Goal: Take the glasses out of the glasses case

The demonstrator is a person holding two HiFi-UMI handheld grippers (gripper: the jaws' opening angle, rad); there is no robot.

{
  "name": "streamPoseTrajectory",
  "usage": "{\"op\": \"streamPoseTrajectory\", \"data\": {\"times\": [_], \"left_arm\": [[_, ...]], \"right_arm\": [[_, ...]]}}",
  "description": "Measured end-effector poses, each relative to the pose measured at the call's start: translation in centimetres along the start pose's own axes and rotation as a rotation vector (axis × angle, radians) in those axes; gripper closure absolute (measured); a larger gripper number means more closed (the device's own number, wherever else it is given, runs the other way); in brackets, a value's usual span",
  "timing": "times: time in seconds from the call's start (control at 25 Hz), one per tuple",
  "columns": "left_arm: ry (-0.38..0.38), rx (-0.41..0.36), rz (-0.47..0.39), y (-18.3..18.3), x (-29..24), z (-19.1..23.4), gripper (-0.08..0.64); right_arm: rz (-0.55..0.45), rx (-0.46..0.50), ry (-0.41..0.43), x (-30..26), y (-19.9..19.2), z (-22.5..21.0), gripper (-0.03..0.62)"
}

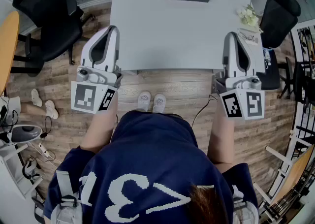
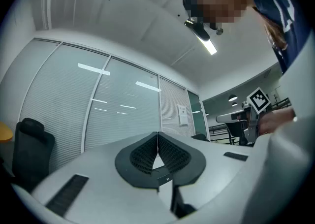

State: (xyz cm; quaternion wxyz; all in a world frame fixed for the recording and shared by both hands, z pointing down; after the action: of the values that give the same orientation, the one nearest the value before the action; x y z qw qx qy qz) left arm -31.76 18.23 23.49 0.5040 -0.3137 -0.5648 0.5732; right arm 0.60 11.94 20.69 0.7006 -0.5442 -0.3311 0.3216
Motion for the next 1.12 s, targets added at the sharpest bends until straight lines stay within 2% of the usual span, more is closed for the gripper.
{"op": "streamPoseTrajectory", "data": {"times": [0.44,0.92,1.12], "left_arm": [[-0.038,0.009,-0.001,-0.2,-0.8,0.7,0.543],[-0.114,0.028,0.000,-0.5,-2.8,1.8,0.543],[-0.150,0.044,0.015,-1.0,-3.6,2.8,0.543]], "right_arm": [[-0.037,-0.050,-0.023,-0.7,0.1,1.0,0.566],[-0.004,-0.038,-0.054,-1.3,-0.5,1.6,0.566],[0.008,-0.041,-0.121,-1.4,-1.0,2.3,0.566]]}}
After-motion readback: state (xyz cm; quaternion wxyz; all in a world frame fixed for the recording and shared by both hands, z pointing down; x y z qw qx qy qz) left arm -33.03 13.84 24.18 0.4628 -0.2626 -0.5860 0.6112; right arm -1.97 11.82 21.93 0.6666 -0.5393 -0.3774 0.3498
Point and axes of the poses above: the fingertips, and each gripper's own axes: x backward along the fingers, z to its left, y out of its top, the point moved 7 cm from there along x, backward along the fingers, and after that the axes turned 12 degrees about x, right-handed, at the moved point
